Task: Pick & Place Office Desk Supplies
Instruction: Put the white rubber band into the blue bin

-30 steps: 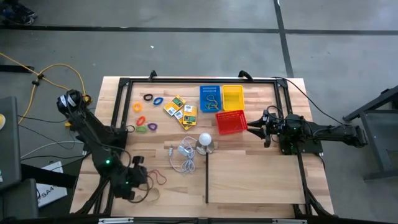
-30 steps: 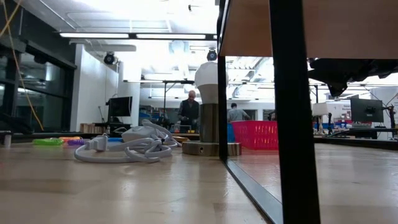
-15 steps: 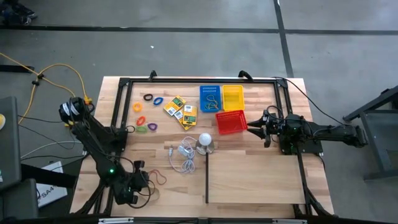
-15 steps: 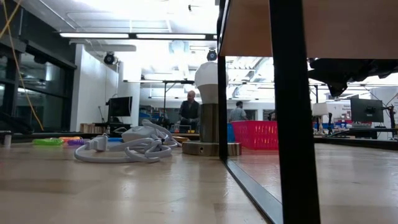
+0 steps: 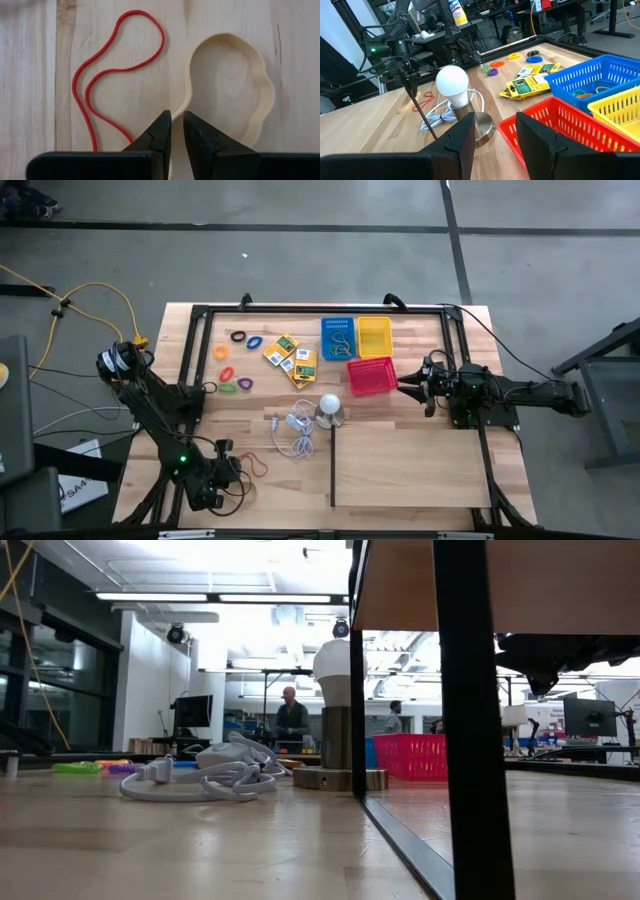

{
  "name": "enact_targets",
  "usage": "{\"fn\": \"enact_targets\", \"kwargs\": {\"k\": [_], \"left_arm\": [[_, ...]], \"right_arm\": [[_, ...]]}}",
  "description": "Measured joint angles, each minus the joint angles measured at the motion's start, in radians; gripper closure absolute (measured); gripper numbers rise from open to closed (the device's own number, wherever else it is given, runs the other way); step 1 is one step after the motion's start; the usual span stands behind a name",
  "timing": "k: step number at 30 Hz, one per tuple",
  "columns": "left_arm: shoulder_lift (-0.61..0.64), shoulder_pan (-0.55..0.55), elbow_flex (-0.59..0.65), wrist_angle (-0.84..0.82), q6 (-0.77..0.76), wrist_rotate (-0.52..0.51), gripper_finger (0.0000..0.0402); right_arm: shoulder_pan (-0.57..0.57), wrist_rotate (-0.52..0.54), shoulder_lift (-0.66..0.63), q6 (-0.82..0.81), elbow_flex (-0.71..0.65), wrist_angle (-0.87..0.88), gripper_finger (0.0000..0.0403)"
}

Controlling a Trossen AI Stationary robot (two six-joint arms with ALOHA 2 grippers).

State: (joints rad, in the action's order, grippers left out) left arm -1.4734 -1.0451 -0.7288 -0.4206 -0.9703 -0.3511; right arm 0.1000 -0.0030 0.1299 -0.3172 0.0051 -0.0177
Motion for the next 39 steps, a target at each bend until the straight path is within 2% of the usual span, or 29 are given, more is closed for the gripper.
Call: {"fn": "enact_targets", "kwargs": {"k": [18,35,39], "left_arm": [[0.000,0.000,0.000,-0.021,0.066,0.002,0.0355],[-0.029,0.000,-0.002,-0.024,0.081,0.045,0.0355],[-0.029,0.000,-0.002,-0.025,0.081,0.041,0.0365]], "right_arm": [[0.000,0.000,0.000,0.000,0.000,0.000,0.0272],[0.000,0.000,0.000,0.000,0.000,0.000,0.0272],[0.000,0.000,0.000,0.000,0.000,0.000,0.0272]]}}
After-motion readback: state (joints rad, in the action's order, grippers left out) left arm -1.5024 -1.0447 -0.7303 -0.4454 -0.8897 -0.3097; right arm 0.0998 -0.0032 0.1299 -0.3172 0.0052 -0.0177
